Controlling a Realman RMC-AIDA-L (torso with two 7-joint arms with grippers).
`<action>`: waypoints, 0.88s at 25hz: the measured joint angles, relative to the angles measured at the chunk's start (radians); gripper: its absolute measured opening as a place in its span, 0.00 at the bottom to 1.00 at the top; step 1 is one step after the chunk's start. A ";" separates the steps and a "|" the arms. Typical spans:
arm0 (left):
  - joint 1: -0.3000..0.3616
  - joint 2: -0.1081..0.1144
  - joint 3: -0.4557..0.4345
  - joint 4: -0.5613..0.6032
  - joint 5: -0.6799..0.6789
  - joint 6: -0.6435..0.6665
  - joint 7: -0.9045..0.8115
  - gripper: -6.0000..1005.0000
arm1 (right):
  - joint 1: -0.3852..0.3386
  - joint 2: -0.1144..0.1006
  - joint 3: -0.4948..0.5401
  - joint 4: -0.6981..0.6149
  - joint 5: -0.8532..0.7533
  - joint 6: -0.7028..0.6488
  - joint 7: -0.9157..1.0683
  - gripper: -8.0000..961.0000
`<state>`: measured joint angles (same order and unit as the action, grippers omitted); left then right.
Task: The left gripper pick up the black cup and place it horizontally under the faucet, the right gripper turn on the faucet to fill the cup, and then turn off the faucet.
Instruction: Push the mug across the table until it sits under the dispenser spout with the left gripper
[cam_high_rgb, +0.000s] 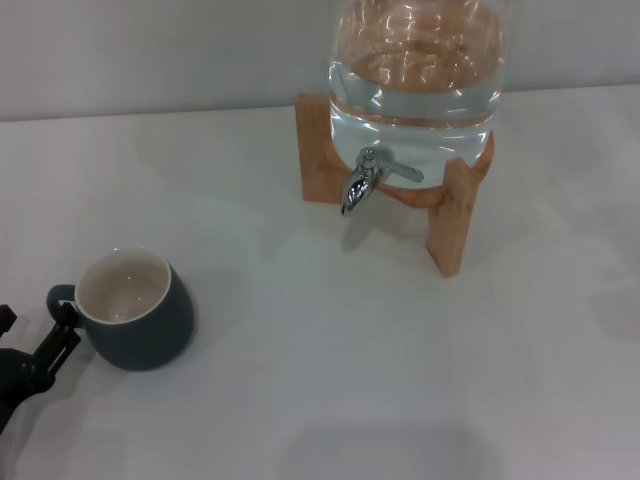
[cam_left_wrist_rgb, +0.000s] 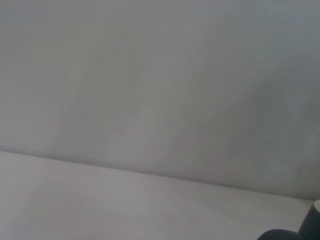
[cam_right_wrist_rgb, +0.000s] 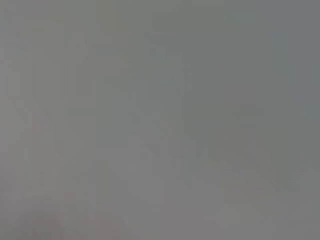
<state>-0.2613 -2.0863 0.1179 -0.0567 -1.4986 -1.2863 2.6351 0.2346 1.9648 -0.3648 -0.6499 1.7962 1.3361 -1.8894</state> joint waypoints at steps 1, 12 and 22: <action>0.000 0.000 0.000 0.000 -0.002 0.000 0.000 0.86 | 0.000 0.000 0.000 0.000 0.000 0.000 0.000 0.88; -0.013 0.001 0.000 0.000 -0.025 0.003 0.000 0.86 | 0.000 0.000 -0.001 0.001 0.000 0.001 0.000 0.88; -0.056 0.001 0.000 0.000 -0.027 0.045 0.000 0.86 | -0.005 0.000 0.002 0.001 0.001 0.003 0.000 0.88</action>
<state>-0.3171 -2.0853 0.1180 -0.0567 -1.5252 -1.2412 2.6347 0.2301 1.9649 -0.3625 -0.6488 1.7972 1.3389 -1.8899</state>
